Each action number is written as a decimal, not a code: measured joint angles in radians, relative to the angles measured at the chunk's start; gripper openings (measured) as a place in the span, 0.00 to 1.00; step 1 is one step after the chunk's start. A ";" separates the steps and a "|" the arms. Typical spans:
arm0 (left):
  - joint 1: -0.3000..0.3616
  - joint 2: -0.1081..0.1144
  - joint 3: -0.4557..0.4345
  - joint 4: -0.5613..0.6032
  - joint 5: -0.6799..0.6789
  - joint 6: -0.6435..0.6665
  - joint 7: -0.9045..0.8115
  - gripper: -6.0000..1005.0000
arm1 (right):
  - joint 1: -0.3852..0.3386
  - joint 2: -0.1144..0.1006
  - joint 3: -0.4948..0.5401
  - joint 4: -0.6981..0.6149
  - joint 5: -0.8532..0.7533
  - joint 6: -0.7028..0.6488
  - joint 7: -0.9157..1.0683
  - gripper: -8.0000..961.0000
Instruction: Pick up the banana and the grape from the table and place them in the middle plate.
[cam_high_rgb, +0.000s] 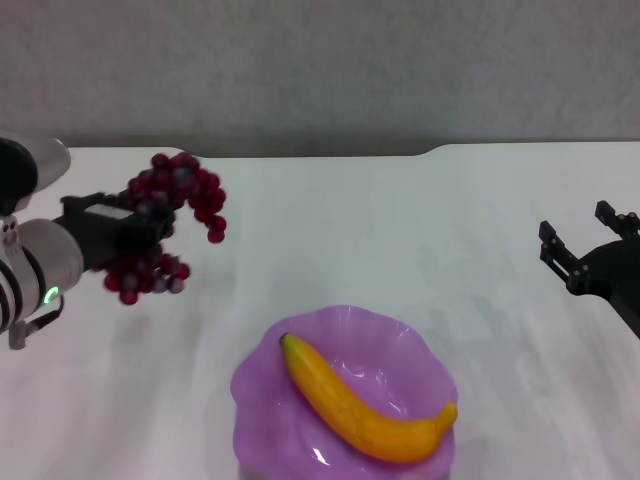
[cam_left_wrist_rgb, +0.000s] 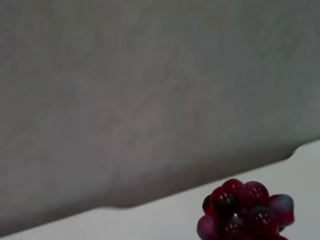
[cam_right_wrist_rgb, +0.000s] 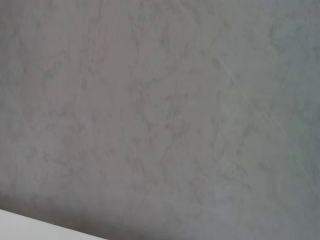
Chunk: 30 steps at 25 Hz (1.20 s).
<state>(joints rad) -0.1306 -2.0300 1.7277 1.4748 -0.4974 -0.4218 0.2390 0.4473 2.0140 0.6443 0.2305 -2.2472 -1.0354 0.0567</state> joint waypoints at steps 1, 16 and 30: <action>0.015 0.000 0.000 0.027 -0.066 -0.010 0.056 0.45 | 0.000 0.000 0.000 -0.001 0.000 0.000 0.000 0.80; 0.111 -0.003 0.042 0.123 -0.752 -0.269 0.897 0.43 | -0.001 0.000 0.000 0.000 -0.001 0.000 0.000 0.80; 0.038 -0.008 0.133 -0.203 -1.200 -0.216 1.494 0.43 | 0.004 0.000 0.000 0.000 0.000 0.002 0.000 0.80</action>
<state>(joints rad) -0.0926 -2.0379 1.8610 1.2716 -1.6976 -0.6379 1.7327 0.4518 2.0140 0.6442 0.2301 -2.2473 -1.0338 0.0567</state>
